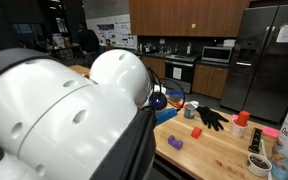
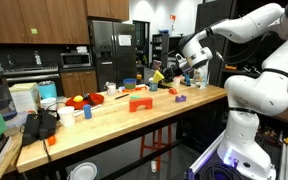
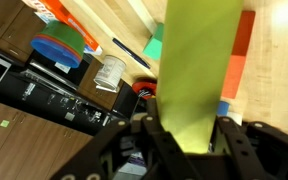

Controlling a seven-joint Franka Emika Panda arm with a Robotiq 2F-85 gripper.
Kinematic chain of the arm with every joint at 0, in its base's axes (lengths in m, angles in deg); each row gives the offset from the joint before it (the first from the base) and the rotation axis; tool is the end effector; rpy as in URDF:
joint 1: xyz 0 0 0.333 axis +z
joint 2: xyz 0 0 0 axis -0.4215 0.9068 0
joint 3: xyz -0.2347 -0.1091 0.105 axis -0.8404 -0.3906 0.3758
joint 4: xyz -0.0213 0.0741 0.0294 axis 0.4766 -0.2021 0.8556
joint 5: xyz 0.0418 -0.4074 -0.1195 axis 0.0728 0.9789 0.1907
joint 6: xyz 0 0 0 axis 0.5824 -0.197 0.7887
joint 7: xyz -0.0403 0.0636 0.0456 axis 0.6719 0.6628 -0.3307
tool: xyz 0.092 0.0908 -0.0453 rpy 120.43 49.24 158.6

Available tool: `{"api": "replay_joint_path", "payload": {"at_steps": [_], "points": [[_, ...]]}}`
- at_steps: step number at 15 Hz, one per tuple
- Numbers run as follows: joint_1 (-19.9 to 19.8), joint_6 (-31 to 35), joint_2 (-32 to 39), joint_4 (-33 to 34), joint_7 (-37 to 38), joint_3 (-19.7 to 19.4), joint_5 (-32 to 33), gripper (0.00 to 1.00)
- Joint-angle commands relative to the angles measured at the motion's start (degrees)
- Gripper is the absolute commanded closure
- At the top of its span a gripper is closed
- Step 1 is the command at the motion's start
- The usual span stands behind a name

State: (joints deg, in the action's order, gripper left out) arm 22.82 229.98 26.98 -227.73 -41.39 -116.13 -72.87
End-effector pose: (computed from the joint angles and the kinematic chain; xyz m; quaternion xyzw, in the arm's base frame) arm 0.4424 -0.0235 0.3101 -0.7796 -0.4118 -0.4715 0.0183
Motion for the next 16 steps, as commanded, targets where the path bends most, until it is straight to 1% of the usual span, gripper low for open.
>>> {"api": "replay_joint_path", "payload": {"at_steps": [1,6,9,12,16], "points": [[3.08,-3.19,0.91,1.39,-1.16,-5.60,0.09,0.84],[7.15,-6.62,1.98,2.96,-0.86,-11.51,0.54,0.84],[10.45,-10.83,3.44,4.75,-0.81,-16.19,2.06,0.84],[13.10,-14.20,4.87,6.27,-0.34,-19.99,4.06,0.84],[16.00,-16.72,6.55,8.03,0.39,-23.27,6.46,0.84]]}}
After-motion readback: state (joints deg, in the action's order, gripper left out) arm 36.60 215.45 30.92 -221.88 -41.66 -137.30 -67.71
